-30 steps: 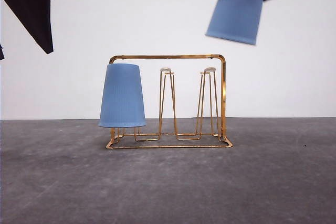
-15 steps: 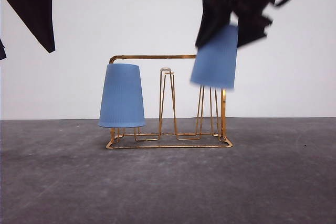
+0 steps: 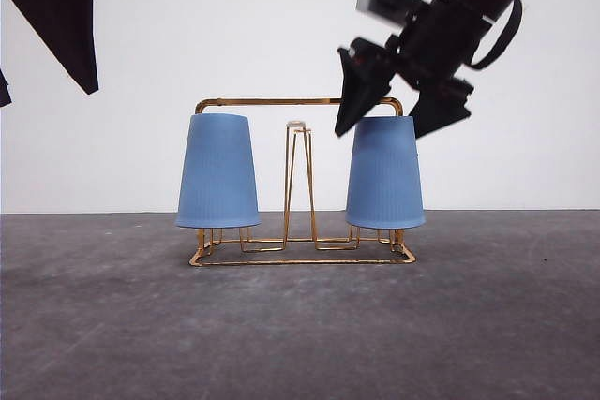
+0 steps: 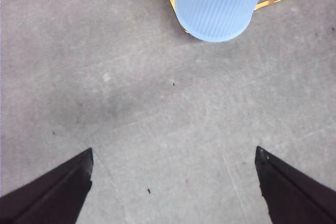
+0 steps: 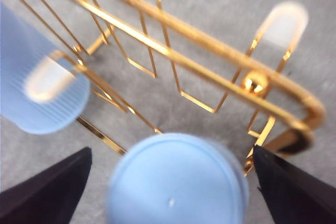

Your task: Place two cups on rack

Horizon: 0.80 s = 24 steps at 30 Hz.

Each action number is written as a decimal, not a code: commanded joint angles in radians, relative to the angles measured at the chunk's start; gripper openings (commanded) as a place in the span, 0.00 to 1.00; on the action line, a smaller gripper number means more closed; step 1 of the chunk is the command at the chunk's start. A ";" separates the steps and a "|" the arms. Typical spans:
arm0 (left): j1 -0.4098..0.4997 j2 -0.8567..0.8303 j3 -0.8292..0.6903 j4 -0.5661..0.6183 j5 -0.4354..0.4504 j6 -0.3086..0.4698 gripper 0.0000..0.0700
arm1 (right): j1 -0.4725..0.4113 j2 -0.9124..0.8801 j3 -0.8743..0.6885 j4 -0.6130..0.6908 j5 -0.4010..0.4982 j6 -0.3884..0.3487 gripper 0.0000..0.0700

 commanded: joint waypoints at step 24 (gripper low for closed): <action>0.295 0.006 0.018 0.055 0.075 0.037 0.84 | -0.289 -0.791 -0.459 -0.255 0.164 0.099 0.88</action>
